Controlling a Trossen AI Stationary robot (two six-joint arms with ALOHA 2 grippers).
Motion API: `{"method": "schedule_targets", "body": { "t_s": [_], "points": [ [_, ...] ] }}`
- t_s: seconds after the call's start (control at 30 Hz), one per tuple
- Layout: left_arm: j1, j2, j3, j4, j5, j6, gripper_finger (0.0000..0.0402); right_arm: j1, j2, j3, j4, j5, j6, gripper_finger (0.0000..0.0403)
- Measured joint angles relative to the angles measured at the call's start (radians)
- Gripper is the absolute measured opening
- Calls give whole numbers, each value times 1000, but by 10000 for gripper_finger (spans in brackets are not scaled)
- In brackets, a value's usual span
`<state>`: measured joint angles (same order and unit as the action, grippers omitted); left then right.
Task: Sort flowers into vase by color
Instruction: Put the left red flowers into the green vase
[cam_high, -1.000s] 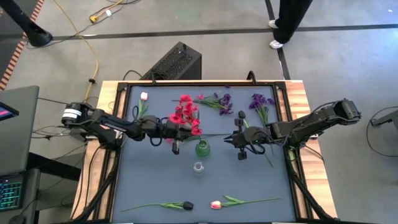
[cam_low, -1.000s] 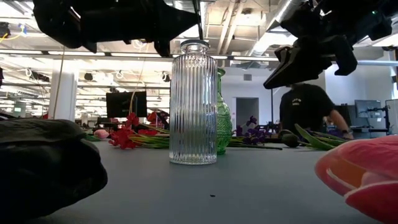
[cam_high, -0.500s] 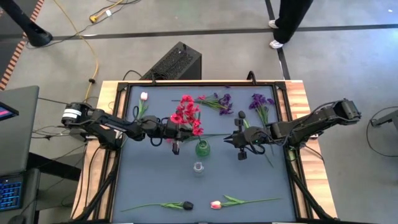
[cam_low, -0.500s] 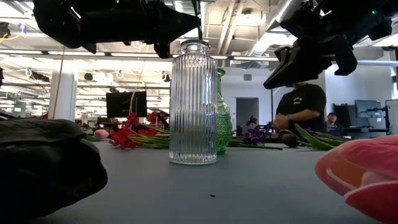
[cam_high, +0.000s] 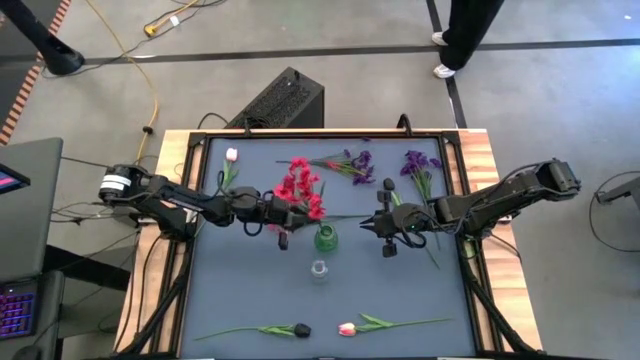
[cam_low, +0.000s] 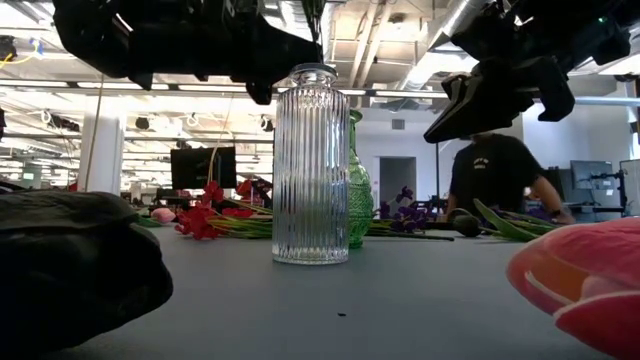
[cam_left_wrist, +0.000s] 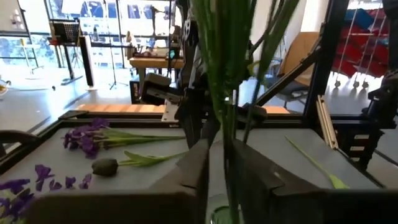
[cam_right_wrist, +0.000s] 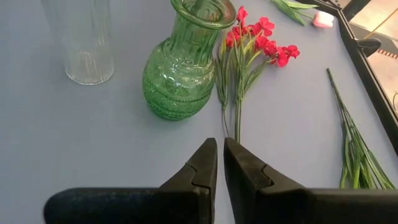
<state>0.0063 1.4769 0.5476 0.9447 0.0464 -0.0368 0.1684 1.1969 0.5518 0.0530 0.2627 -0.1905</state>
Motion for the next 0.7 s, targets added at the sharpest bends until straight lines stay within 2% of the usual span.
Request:
{"method": "schedule_targets", "body": {
  "t_s": [0.23, 0.4, 0.7],
  "points": [
    [0, -5, 6, -87, 28, -10, 160, 0, 0, 0, 0, 0, 0, 57],
    [0, -16, 70, -261, 29, 5, 196, 0, 0, 0, 0, 0, 0, 57],
    [0, -46, 333, -899, 27, 128, 197, 0, 0, 0, -1, -2, 0, 57]
  ]
}}
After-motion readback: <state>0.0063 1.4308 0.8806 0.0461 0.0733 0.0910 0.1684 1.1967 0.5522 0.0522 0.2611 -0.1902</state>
